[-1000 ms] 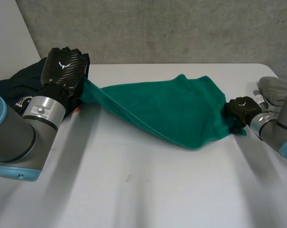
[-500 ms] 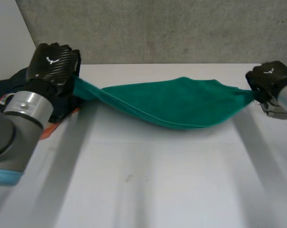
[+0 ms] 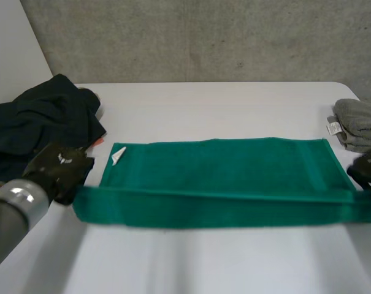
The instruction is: Fold the laundry.
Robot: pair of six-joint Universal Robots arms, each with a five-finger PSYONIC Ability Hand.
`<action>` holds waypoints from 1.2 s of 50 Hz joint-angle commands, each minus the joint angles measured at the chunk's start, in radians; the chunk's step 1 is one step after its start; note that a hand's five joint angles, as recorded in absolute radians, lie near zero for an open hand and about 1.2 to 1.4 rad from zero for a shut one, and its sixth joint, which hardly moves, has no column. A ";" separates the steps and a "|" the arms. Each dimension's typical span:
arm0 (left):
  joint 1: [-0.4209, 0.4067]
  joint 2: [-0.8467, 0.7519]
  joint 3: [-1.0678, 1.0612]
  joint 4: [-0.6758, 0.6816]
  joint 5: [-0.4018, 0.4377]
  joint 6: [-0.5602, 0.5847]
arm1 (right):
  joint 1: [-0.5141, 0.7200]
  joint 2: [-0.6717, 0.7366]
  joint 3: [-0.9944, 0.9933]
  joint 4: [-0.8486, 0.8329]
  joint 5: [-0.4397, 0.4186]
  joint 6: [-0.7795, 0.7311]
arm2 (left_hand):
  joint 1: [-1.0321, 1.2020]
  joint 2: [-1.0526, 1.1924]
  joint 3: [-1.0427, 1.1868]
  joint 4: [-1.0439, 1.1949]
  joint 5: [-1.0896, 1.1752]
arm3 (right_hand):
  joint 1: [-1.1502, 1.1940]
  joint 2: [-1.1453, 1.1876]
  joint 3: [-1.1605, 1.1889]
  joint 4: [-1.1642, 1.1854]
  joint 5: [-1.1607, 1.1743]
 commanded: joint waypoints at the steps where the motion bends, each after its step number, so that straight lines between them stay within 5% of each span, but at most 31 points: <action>1: -0.062 -0.281 0.230 0.152 -0.010 -0.059 | 0.123 0.187 -0.218 -0.104 0.083 0.132 | 0.242 0.196 0.201 0.192 0.217 | 0.254 0.222 0.211 0.200 0.266; 17: -0.116 -0.736 0.773 0.192 -0.141 -0.064 | 0.214 0.566 -0.616 -0.407 0.167 0.132 | 0.242 0.196 0.201 0.192 0.217 | 0.254 0.222 0.211 0.200 0.266; 18: -0.120 -0.754 0.806 0.192 -0.136 -0.067 | 0.217 0.583 -0.636 -0.408 0.176 0.132 | 0.242 0.196 0.201 0.192 0.217 | 0.144 0.113 0.101 0.091 0.157; 19: -0.125 -0.760 0.819 0.194 -0.135 -0.064 | 0.221 0.597 -0.652 -0.408 0.187 0.132 | 0.219 0.173 0.178 0.170 0.195 | -0.348 -0.380 -0.391 -0.402 -0.336; 20: -0.130 -0.768 0.833 0.192 -0.135 -0.061 | 0.226 0.609 -0.664 -0.410 0.201 0.130 | -0.246 -0.292 -0.287 -0.296 -0.271 | -0.968 -1.000 -1.011 -1.022 -0.956; 21: -0.136 -0.773 0.845 0.192 -0.133 -0.059 | 0.240 0.627 -0.679 -0.416 0.222 0.129 | -0.777 -0.823 -0.818 -0.826 -0.801 | -0.968 -1.000 -1.011 -1.022 -0.956; 25: -0.166 -0.770 0.860 0.194 -0.135 -0.065 | 0.264 0.603 -0.680 -0.463 0.244 0.153 | -0.980 -1.026 -1.021 -1.029 -1.004 | -0.968 -1.000 -1.011 -1.022 -0.956; 34: -0.192 -0.621 0.738 0.188 -0.145 -0.108 | 0.251 0.291 -0.453 -0.514 0.204 0.342 | -0.980 -1.026 -1.021 -1.029 -1.004 | -0.968 -1.000 -1.011 -1.022 -0.956; 40: -0.189 -0.494 0.586 0.185 -0.139 -0.185 | 0.140 0.126 -0.231 -0.363 0.013 0.379 | -0.980 -1.026 -1.021 -1.029 -1.004 | -0.968 -1.000 -1.011 -1.022 -0.956; 47: -0.186 -0.386 0.414 0.211 -0.132 -0.240 | 0.030 0.121 -0.103 -0.186 -0.096 0.377 | -0.980 -1.026 -1.021 -1.029 -1.004 | -0.738 -0.769 -0.781 -0.791 -0.725; 60: -0.192 -0.388 0.342 0.287 -0.129 -0.242 | -0.050 0.223 -0.006 -0.423 -0.170 0.362 | -0.980 -1.026 -1.021 -1.029 -1.004 | -0.617 -0.649 -0.660 -0.671 -0.605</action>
